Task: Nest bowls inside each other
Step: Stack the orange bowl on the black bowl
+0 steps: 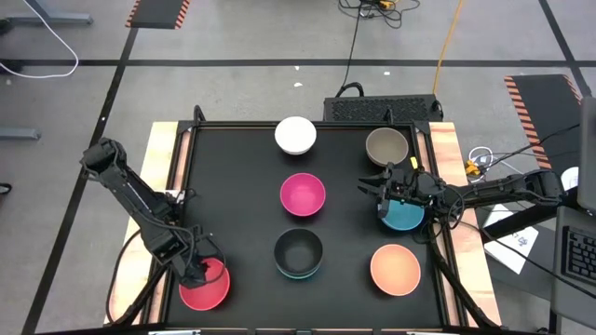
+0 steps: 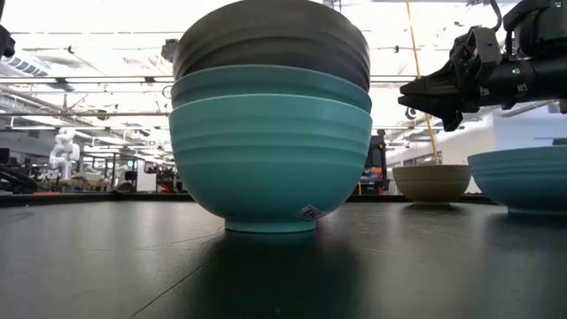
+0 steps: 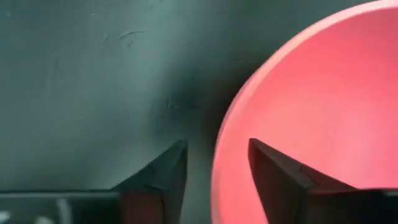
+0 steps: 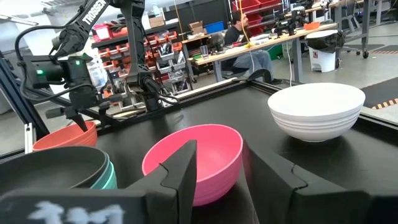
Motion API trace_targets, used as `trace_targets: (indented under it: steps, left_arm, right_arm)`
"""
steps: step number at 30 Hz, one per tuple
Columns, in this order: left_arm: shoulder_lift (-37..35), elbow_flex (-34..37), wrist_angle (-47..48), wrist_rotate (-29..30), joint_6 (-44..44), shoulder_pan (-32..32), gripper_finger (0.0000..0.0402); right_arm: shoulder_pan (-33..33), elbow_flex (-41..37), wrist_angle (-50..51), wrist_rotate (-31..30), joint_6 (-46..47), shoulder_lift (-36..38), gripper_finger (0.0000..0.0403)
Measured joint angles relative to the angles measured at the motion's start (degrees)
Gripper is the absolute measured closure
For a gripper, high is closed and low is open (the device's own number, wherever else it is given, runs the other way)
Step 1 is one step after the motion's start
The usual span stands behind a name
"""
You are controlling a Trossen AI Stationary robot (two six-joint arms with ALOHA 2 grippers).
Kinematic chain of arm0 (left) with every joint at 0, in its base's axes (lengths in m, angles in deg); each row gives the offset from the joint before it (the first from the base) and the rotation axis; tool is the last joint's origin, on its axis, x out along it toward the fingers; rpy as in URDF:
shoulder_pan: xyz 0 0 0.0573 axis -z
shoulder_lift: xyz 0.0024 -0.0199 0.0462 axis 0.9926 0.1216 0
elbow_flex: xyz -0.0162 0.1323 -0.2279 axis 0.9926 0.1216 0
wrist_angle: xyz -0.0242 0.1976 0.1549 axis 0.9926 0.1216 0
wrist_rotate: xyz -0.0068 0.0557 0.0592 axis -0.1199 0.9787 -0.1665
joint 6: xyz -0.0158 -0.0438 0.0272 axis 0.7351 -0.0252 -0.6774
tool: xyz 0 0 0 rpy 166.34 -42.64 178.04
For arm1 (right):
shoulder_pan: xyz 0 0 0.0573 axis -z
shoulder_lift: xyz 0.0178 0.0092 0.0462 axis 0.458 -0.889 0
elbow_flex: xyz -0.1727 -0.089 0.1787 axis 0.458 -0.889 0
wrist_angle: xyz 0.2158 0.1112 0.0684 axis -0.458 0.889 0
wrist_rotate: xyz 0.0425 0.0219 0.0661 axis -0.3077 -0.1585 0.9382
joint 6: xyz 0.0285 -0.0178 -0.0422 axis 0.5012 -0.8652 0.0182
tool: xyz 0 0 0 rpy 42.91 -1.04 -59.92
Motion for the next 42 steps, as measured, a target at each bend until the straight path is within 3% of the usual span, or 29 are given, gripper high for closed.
trace_targets:
  steps: [5,7,19,31,35,42]
  left_arm:
    - [0.0,0.0,-1.24,-1.36,-3.42,-0.05,0.0367]
    - [-0.02,0.0,-1.84,-2.42,-4.15,-0.21,0.0388]
    - [0.0,-3.11,1.85,-13.8,-12.61,-7.86,0.0398]
    - [-0.04,-23.47,23.09,-7.19,-29.1,-17.29,0.04]
    - [-0.04,-27.49,24.42,-6.33,-36.78,-23.85,0.04]
    - [1.24,-31.63,24.88,-9.9,-49.89,-35.81,0.0401]
  right_arm:
    - [0.0,0.02,0.0,0.0,0.0,0.0,0.0281]
    - [0.0,0.0,0.0,0.0,-0.02,0.0,0.0281]
    - [0.0,0.02,0.0,-0.01,-0.44,0.0,0.0281]
    - [0.0,0.01,0.72,-0.02,-0.46,0.0,0.0281]
    - [0.0,0.0,0.72,-0.02,-0.46,0.0,0.0281]
    - [0.0,0.01,0.72,0.0,-0.46,0.0,0.0281]
